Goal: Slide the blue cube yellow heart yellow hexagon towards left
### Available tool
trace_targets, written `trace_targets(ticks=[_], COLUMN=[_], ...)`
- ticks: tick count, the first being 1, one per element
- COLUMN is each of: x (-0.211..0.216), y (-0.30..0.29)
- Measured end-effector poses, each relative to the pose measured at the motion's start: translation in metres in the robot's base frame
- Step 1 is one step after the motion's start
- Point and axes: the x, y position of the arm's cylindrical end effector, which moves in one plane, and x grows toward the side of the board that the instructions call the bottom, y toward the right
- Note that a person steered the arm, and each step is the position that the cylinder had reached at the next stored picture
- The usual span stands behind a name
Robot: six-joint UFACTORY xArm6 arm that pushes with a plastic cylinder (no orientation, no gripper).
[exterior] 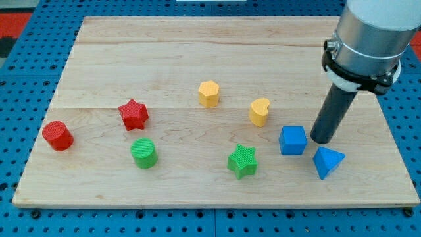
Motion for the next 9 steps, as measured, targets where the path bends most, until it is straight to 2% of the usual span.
trace_targets(ticks=[1, 4, 6, 8, 9], x=[-0.022, -0.07, -0.111, -0.093, -0.098], y=[0.0, -0.096, -0.112, -0.17, -0.17])
